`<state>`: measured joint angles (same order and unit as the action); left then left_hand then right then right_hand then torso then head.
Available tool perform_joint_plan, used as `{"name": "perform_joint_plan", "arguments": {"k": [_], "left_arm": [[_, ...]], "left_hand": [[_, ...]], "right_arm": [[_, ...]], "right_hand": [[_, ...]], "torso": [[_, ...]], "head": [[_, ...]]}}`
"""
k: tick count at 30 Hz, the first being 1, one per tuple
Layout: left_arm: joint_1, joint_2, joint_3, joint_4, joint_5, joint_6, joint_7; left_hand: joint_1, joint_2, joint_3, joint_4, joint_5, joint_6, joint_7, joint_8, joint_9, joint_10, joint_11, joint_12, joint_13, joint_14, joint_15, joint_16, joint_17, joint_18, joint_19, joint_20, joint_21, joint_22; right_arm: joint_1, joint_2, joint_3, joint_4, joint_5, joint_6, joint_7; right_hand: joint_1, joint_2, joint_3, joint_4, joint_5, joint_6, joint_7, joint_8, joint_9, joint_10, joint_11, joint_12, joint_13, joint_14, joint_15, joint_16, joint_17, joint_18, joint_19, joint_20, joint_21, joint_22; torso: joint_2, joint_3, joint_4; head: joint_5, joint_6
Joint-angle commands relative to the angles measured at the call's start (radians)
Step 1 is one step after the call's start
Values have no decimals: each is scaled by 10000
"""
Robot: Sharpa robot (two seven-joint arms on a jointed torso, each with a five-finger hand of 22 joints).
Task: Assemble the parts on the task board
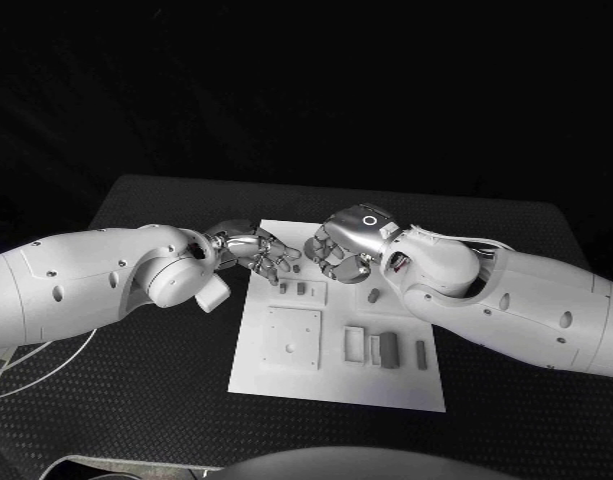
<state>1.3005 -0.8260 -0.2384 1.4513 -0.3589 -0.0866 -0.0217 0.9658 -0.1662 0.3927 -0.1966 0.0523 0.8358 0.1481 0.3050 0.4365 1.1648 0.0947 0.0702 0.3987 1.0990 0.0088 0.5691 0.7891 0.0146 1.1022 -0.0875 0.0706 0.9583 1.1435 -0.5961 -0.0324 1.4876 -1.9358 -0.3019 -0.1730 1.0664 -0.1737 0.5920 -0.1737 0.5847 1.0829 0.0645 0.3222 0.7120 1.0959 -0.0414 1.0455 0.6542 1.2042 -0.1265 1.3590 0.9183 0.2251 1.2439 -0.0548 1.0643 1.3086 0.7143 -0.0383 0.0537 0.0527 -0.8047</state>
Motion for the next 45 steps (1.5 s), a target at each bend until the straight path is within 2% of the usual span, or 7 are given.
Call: {"name": "perform_joint_plan", "arguments": {"k": [1,8,13,26,45], "left_arm": [[4,68,6,66,745,-76,214],[3,224,7,84,745,-28,214],[3,285,7,113,659,82,53],[3,345,7,208,40,706,-464],[4,374,8,173,204,469,-372]], "left_hand": [[-88,62,-48,-43,-31,-66,-32,-69,-17,-93,-7,-45,-22,-48,19,-45,19,-19,-70,9,-29,-22],[-89,114,-64,-84,-31,-86,-32,-75,-15,-137,-10,-43,-39,-49,22,-57,34,-18,-73,12,-27,-41],[-46,241,-53,-142,-31,-40,-19,-44,2,-134,-16,-23,-47,-50,25,-72,56,-18,-72,16,-22,-61],[29,515,-43,-276,-28,246,76,103,61,48,7,59,-25,-38,29,-98,137,-26,-68,23,-6,-92],[59,664,-24,-317,-23,279,58,104,52,78,-9,43,-31,-19,23,-103,180,-31,-52,20,4,-97]], "right_arm": [[-3,28,6,5,34,50,21],[-3,61,6,18,40,53,26],[-3,85,9,14,44,54,32],[-3,123,23,8,54,66,36],[-2,150,28,52,113,156,88]], "right_hand": [[23,62,32,13,44,65,36,49,13,71,34,-54,-9,-29,-72,-42,9,367,37,-12,14,111],[23,67,35,15,43,62,38,45,15,71,34,-59,-10,-28,-74,-46,11,367,39,-13,12,110],[23,66,36,15,43,58,39,42,16,71,35,-64,-11,-28,-75,-49,12,367,39,-15,10,109],[29,65,42,11,42,52,41,35,19,69,37,-74,-13,-28,-78,-57,15,367,39,-19,5,107],[30,58,46,7,40,38,47,22,23,61,41,-91,-15,-32,-80,-71,20,367,35,-25,-6,103]], "torso": [[5,0,-3],[1,3,2],[5,5,2],[3,0,3],[4,2,1]], "head": [[-7,-8],[-13,-26],[-16,-34],[-38,-50],[-34,-77]]}}
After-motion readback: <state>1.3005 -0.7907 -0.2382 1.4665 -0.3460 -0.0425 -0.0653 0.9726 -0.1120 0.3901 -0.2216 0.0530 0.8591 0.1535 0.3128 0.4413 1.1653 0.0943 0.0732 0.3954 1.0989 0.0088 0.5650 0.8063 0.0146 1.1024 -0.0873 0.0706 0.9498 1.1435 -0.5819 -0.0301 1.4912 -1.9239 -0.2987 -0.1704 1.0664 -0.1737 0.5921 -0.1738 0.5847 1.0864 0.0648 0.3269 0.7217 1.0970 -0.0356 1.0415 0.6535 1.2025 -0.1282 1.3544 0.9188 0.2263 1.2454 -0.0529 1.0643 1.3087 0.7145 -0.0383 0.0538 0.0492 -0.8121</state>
